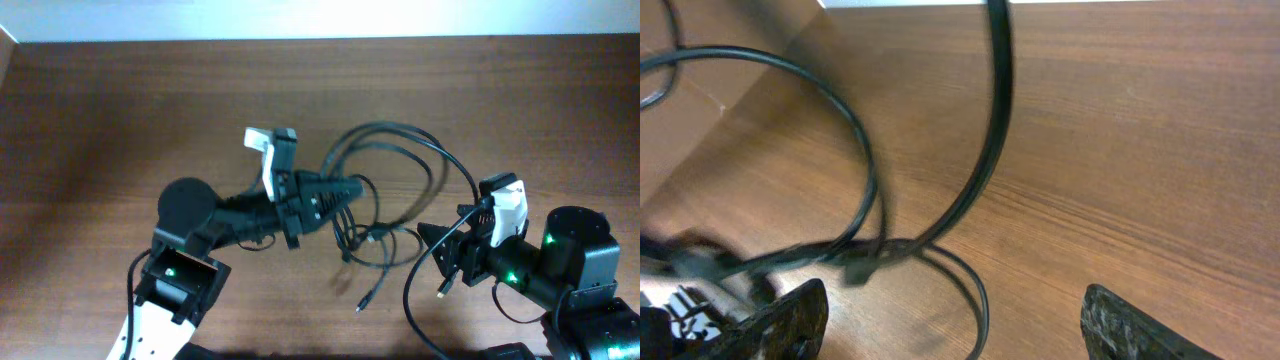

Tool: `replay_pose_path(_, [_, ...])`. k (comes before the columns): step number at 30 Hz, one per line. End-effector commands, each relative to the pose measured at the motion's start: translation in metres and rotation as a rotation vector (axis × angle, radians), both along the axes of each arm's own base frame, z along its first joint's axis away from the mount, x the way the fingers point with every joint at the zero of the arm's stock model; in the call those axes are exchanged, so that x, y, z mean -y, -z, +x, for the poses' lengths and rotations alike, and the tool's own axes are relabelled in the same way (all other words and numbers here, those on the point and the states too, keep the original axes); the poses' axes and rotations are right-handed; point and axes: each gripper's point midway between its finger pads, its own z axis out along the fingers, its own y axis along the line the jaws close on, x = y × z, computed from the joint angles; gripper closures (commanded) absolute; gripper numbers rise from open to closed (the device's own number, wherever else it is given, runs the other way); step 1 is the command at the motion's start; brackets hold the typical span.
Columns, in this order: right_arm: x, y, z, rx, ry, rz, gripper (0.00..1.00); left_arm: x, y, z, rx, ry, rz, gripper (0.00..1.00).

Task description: Untangle cables

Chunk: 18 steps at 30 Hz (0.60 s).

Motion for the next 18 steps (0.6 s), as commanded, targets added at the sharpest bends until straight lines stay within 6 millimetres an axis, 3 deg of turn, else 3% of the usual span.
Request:
replay_pose_path(1, [-0.006, -0.012, 0.001, 0.05, -0.034, 0.02, 0.18, -0.029, 0.024, 0.045, -0.142, -0.264, 0.051, 1.0])
replay_pose_path(4, [-0.011, -0.032, 0.007, 0.142, -0.061, 0.046, 0.15, -0.029, 0.028, 0.043, -0.157, -0.248, 0.059, 1.0])
replay_pose_path(6, [-0.023, -0.043, 0.0, 0.194, -0.153, 0.075, 0.15, -0.027, 0.029, 0.039, -0.161, -0.224, 0.062, 1.0])
replay_pose_path(9, [-0.023, -0.04, -0.001, 0.179, -0.153, 0.073, 0.14, -0.039, 0.04, 0.057, -0.222, -0.353, 0.075, 1.0])
replay_pose_path(11, [-0.014, -0.043, 0.01, 0.213, -0.086, 0.04, 0.09, -0.024, 0.037, 0.036, -0.214, -0.213, 0.075, 1.0])
replay_pose_path(12, [-0.01, -0.047, 0.016, 0.239, -0.056, 0.028, 0.01, -0.016, 0.036, 0.023, -0.208, -0.141, 0.077, 1.0])
replay_pose_path(16, [0.003, -0.042, 0.031, 0.24, 0.033, -0.021, 0.01, -0.005, 0.034, 0.005, -0.198, -0.036, 0.081, 1.0])
replay_pose_path(18, [0.001, -0.038, 0.034, 0.218, 0.022, -0.016, 0.01, -0.004, 0.034, 0.0, -0.158, -0.009, 0.093, 1.0])
